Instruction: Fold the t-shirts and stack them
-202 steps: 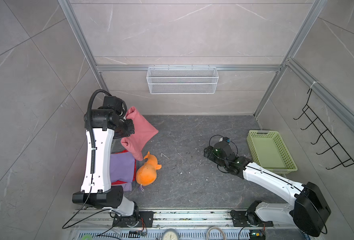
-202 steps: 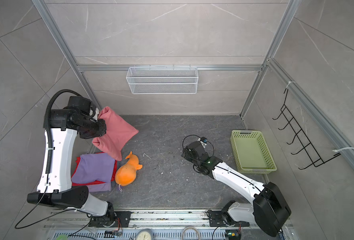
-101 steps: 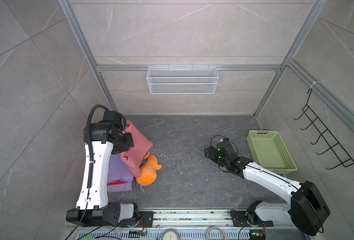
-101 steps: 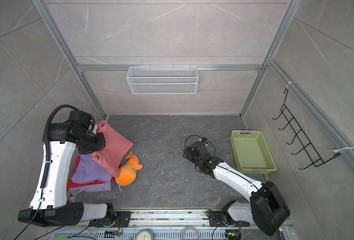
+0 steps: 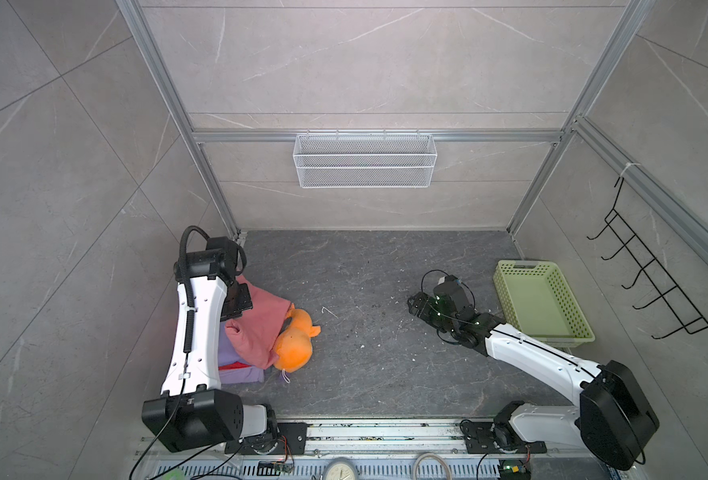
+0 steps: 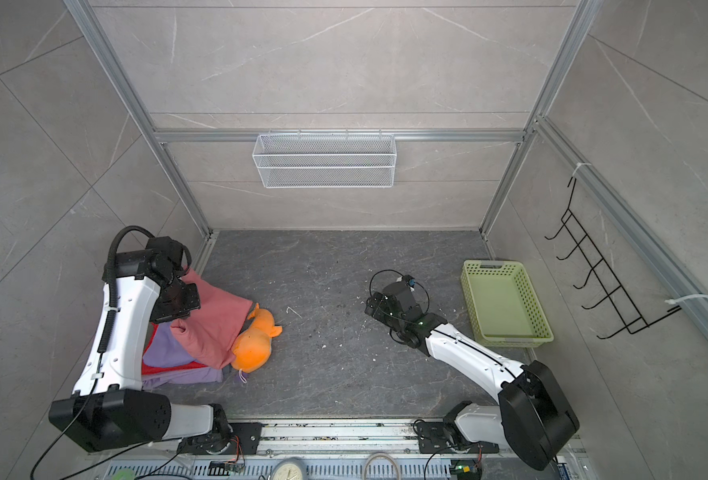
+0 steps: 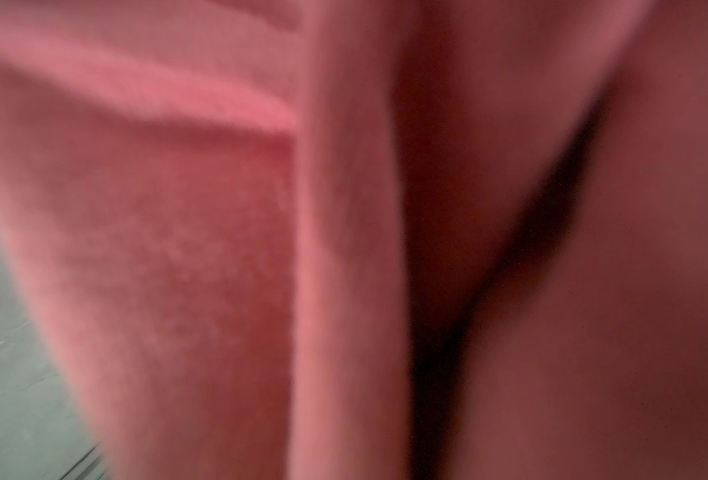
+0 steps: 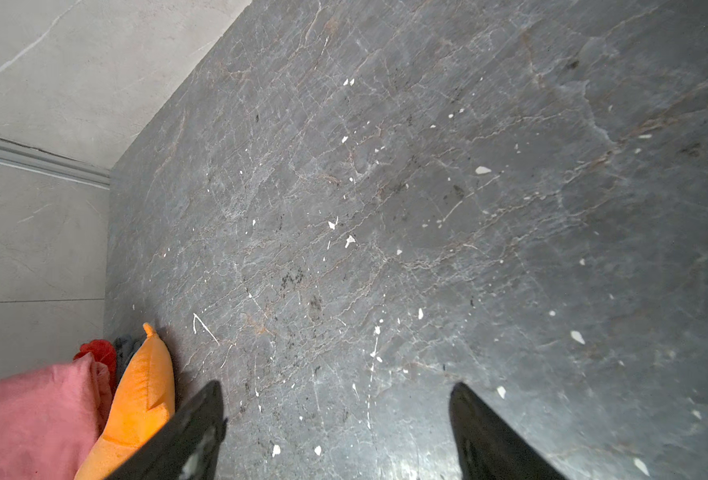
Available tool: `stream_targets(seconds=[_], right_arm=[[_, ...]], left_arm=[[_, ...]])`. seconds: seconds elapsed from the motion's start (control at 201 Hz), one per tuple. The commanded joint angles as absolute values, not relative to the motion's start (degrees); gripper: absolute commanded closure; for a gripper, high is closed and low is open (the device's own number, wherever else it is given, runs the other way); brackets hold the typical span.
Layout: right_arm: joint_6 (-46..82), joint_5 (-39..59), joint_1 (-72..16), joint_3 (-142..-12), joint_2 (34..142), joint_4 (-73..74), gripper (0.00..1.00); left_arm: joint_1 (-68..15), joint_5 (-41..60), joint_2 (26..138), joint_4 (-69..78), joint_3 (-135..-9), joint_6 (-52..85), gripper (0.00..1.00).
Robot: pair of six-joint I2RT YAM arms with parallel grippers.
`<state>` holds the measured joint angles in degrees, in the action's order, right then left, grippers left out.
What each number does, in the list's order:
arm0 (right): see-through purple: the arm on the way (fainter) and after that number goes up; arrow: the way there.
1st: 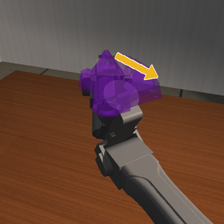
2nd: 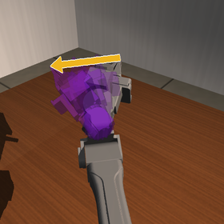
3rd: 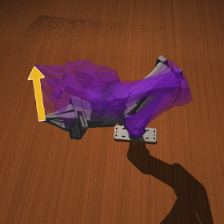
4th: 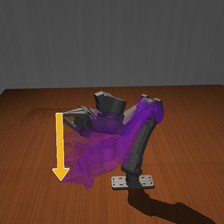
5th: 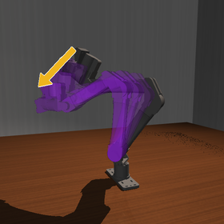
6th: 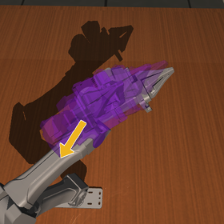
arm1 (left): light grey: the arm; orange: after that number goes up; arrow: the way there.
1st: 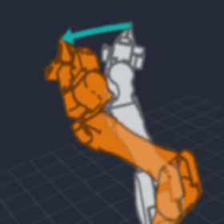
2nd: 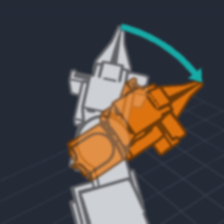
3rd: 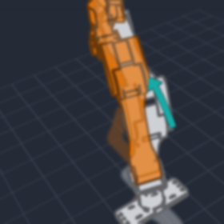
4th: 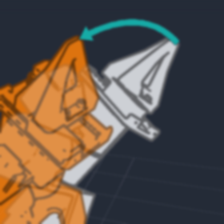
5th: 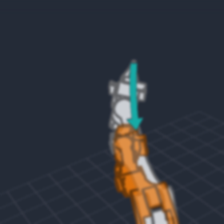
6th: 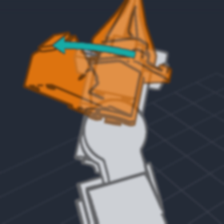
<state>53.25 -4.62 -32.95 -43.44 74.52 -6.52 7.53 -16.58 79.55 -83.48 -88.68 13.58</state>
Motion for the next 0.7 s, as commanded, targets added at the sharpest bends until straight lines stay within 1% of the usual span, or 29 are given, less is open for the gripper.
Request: stream_targets(seconds=[0.0,0.119,0.224,0.373,0.528,0.543,0.573,0.588,0.642,0.697], right_arm=[[52.12,-4.66,-32.52,-44.34,75.63,-6.59,0.15],[52.03,-4.0,-32.28,-45.64,76.88,-7.25,0.15],[52.03,-3.87,-31.96,-46.32,77.59,-7.64,0.15],[51.77,-3.61,-31.38,-48.11,79.38,-9.38,0.15],[51.66,-3.25,-30.88,-50.18,81.26,-10.51,0.15],[51.67,-3.25,-30.94,-50.31,81.42,-10.54,0.15],[51.68,-3.25,-30.85,-50.73,81.69,-10.76,0.15],[51.61,-3.25,-30.87,-50.92,81.8,-10.89,0.15],[51.59,-3.38,-30.76,-51.51,82.17,-11.4,0.15],[51.68,-3.51,-30.75,-52.02,82.38,-11.81,0.15]], left_arm=[[8.85,-22.22,81.66,-79.86,-88.74,11.88,1.0],[9.99,-24.93,84.52,-77.17,-86.17,11.48,1.0],[11.96,-32.23,87.55,-76.78,-83.57,12.04,1.0],[15.63,-29.63,90.35,-72.52,-81.26,11.79,1.0],[16.44,-32.49,93.46,-71.4,-80.29,13.92,1.0],[16.45,-33.02,93.76,-71.27,-80.14,14.15,0.96],[16.52,-34.01,94.35,-70.9,-79.84,14.44,0.84],[16.61,-34.53,94.59,-70.81,-79.69,14.6,0.8],[16.94,-36.56,95.61,-70.41,-79.54,15.33,0.68],[17.52,-38.33,96.72,-70.81,-80.07,16.34,0.51]])
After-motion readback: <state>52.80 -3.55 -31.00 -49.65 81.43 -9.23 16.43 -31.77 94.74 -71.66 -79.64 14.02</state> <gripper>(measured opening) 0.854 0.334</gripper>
